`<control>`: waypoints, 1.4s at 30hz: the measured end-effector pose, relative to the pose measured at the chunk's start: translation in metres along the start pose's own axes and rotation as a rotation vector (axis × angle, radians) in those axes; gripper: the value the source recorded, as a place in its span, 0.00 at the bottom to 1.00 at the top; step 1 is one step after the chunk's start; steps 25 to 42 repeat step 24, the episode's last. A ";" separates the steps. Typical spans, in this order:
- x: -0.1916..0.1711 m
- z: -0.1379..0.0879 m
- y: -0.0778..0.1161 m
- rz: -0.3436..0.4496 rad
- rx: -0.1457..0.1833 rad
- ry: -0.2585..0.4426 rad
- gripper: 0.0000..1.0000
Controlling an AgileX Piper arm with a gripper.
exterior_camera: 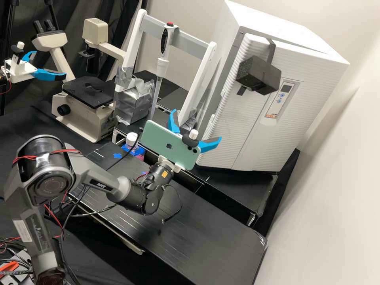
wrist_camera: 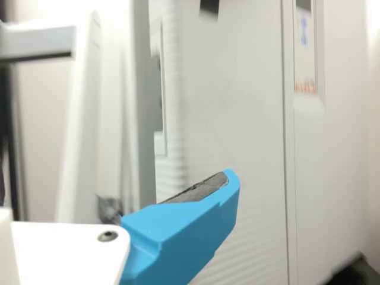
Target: Close the door
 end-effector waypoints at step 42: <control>-0.036 0.004 -0.019 0.135 0.092 -0.129 1.00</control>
